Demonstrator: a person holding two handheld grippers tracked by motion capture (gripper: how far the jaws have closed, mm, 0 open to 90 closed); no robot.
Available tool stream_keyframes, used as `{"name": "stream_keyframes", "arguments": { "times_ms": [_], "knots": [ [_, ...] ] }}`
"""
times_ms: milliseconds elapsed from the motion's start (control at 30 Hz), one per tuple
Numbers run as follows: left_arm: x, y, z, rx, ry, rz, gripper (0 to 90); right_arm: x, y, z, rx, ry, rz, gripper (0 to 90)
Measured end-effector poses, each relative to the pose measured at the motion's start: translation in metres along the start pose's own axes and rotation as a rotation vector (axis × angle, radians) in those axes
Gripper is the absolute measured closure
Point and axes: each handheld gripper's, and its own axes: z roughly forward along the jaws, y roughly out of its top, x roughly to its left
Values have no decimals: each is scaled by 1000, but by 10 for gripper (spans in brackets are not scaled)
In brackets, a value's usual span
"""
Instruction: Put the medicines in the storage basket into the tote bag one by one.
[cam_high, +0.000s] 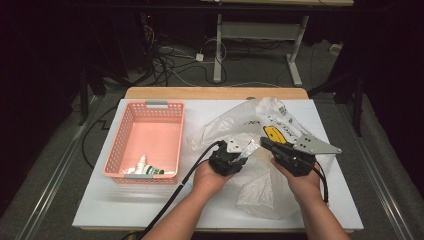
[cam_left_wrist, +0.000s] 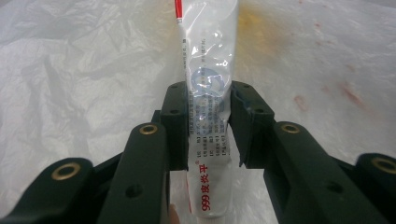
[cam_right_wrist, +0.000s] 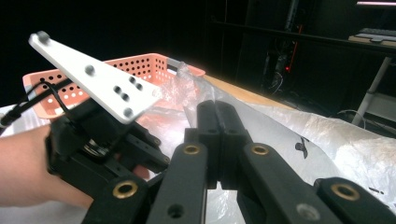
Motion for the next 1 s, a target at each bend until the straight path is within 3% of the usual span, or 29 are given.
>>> {"name": "stream_keyframes", "arguments": {
  "times_ms": [300,367,667,967,1000],
  "knots": [
    [-3,9,17,-21,-9,4,672,-4,0,-1,-8,-6,11,900],
    [-4,10,22,-32,-5,-14,671,-5,-1,0,-6,-6,16,900],
    [-2,6,35,-8,3,-18,669,-7,-2,0,-6,-8,26,900],
    [-7,2,24,-29,-12,-5,549,-10,-5,-1,0,-17,28,900],
    [-7,0,21,-38,-16,-19,535,-9,-5,-2,4,-16,35,900]
  ]
}}
